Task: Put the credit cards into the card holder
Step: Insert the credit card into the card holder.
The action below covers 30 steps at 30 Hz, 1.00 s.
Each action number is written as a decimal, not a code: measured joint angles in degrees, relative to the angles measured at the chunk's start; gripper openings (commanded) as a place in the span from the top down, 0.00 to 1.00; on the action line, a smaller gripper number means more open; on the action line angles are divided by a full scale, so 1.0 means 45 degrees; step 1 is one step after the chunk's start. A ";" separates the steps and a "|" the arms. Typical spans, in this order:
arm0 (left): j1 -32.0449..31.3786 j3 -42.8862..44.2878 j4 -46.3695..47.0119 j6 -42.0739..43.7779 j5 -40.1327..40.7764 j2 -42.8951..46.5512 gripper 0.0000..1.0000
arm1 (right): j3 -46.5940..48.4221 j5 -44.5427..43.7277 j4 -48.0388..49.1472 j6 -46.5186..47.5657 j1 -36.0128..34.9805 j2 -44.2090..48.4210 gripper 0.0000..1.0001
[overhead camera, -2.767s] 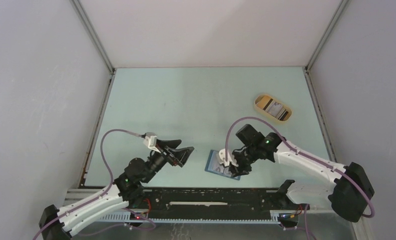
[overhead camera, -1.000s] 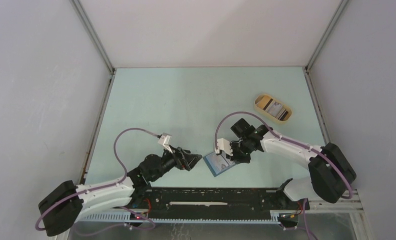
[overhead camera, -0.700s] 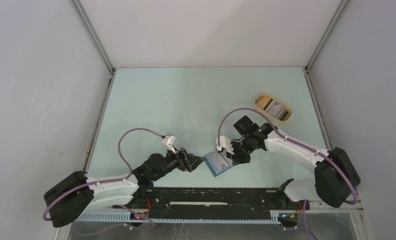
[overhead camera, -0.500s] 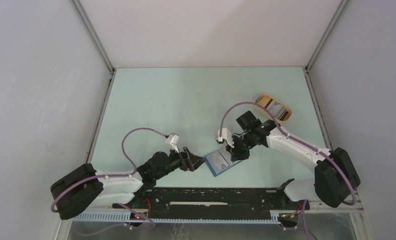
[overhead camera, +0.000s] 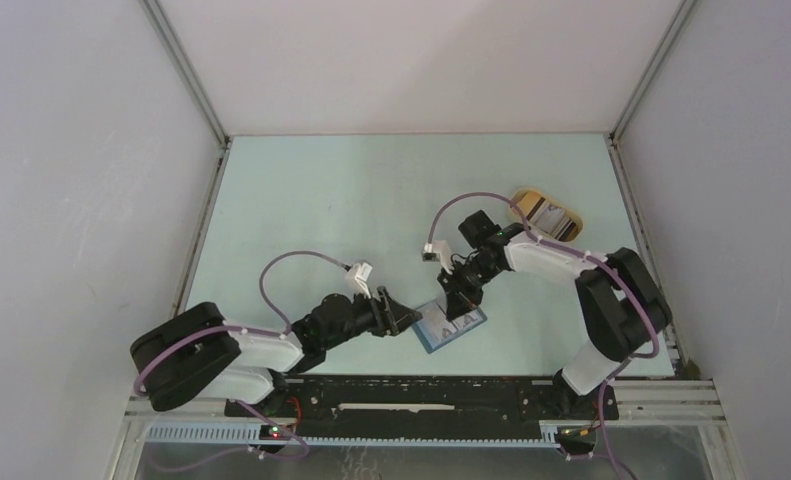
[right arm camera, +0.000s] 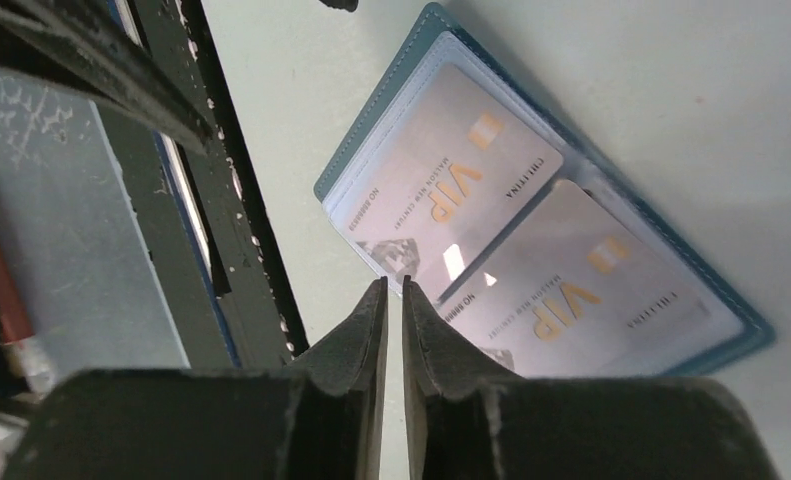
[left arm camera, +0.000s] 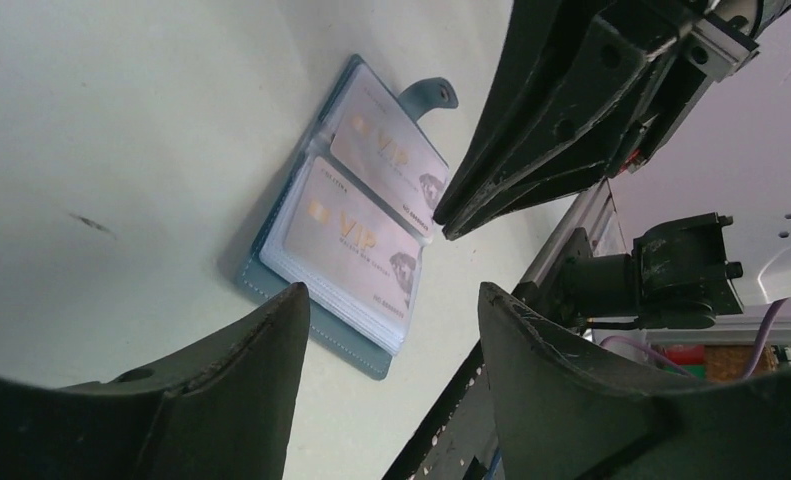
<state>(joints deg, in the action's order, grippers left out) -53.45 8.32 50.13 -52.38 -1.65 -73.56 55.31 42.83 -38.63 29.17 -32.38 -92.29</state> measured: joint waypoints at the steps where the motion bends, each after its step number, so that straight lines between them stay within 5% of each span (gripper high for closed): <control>1: -0.0024 0.0000 0.0073 -0.0087 -0.0029 -0.0160 0.33 | 0.0068 0.0053 -0.0039 -0.0146 -0.0044 -0.0262 0.77; 11: -0.0204 0.0015 0.1224 -0.0855 -0.0355 -0.1651 0.34 | 0.0617 0.0277 -0.0117 -0.1579 -0.0238 -0.1583 0.60; 30: -0.0291 0.0204 0.2463 -0.1443 -0.0491 -0.2871 0.36 | 0.1418 -0.0641 -0.0219 -0.3050 -0.0248 -0.2652 0.57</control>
<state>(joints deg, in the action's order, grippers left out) -54.76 9.23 61.21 -58.87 -3.86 -86.48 61.69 39.94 -39.62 15.44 -33.50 -104.22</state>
